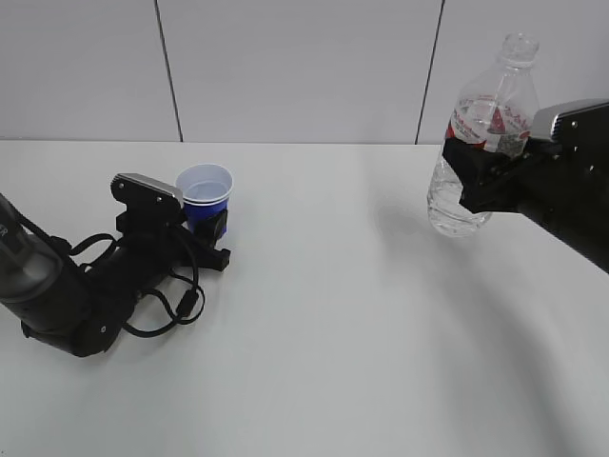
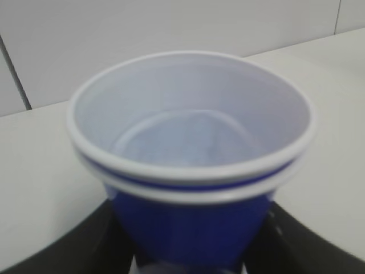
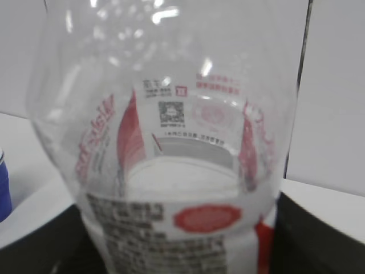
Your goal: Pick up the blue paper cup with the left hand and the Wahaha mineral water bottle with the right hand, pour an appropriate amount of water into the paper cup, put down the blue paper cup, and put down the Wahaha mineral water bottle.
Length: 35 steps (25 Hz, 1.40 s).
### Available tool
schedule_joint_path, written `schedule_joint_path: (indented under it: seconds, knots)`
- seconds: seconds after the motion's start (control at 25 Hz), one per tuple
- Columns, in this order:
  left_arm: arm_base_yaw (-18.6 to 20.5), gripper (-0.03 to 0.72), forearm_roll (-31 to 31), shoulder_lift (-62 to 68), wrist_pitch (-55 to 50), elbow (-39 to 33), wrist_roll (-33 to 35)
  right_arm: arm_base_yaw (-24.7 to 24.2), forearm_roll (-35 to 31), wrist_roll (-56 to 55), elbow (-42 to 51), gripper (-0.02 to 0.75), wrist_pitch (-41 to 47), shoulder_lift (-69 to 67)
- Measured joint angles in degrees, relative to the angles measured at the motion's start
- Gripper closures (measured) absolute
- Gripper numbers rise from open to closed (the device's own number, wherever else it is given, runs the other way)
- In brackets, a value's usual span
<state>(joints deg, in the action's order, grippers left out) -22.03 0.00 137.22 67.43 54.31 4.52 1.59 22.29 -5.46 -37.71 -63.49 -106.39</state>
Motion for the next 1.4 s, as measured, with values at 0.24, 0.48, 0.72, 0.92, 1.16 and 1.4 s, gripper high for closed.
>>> schedule_joint_path:
  seconds: [0.24, 0.48, 0.72, 0.92, 1.16, 1.4]
  knots:
    - [0.00, 0.285, 0.00, 0.00, 0.00, 0.00, 0.00, 0.00, 0.00, 0.00, 0.00, 0.289, 0.00, 0.00]
    - [0.00, 0.234, 0.00, 0.00, 0.00, 0.00, 0.00, 0.00, 0.00, 0.00, 0.00, 0.289, 0.00, 0.00]
    - [0.00, 0.208, 0.00, 0.00, 0.00, 0.00, 0.00, 0.00, 0.03, 0.00, 0.00, 0.289, 0.00, 0.00]
    - [0.00, 0.204, 0.00, 0.13, 0.00, -0.49, 0.00, 0.00, 0.03, 0.00, 0.00, 0.289, 0.00, 0.00]
    - [0.00, 0.204, 0.00, -1.12, -0.40, -2.48, 0.00, 0.00, 0.12, 0.00, 0.00, 0.289, 0.00, 0.00]
    - [0.00, 0.203, -0.36, -1.24, -0.60, -2.62, 0.00, 0.00, 0.12, 0.00, 0.00, 0.289, 0.00, 0.00]
